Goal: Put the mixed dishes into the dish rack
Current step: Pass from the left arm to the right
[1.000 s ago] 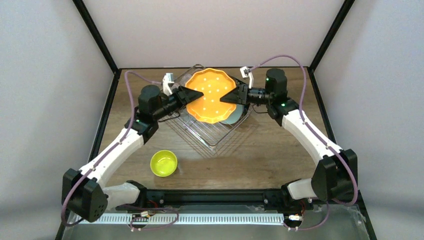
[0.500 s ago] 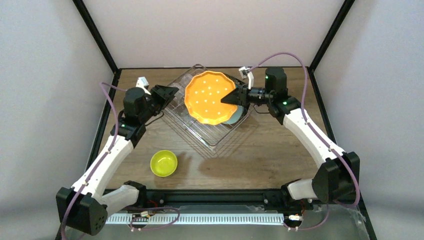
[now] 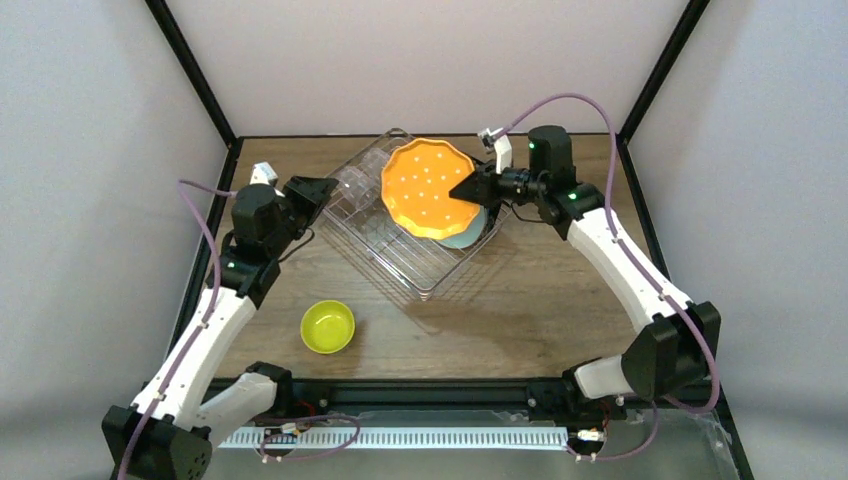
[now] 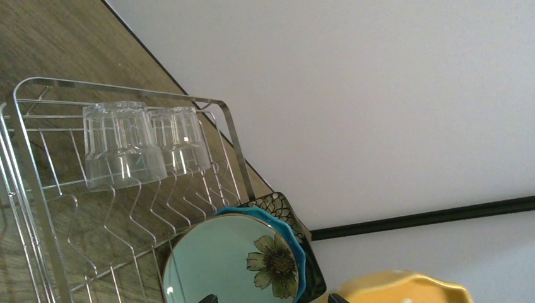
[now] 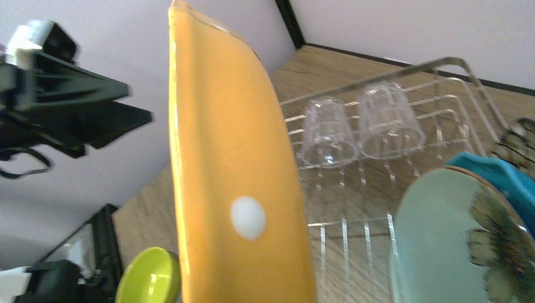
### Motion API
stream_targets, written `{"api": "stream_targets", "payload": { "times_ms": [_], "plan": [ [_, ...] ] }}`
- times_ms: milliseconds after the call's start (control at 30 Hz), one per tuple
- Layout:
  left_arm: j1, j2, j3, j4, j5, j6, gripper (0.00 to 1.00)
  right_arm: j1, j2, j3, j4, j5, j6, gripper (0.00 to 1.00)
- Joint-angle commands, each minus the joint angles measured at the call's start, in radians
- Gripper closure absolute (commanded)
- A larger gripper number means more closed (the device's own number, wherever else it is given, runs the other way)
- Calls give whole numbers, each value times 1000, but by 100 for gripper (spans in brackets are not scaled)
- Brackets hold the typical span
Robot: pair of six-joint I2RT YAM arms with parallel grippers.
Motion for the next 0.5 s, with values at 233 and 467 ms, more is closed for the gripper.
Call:
{"api": "stream_targets", "payload": {
  "times_ms": [233, 467],
  "plan": [
    [4, -19, 4, -103, -55, 51, 0, 9, 93, 89, -3, 294, -182, 99],
    [4, -18, 22, -142, -77, 85, 0, 62, 170, 128, 15, 419, -239, 99]
  ]
}}
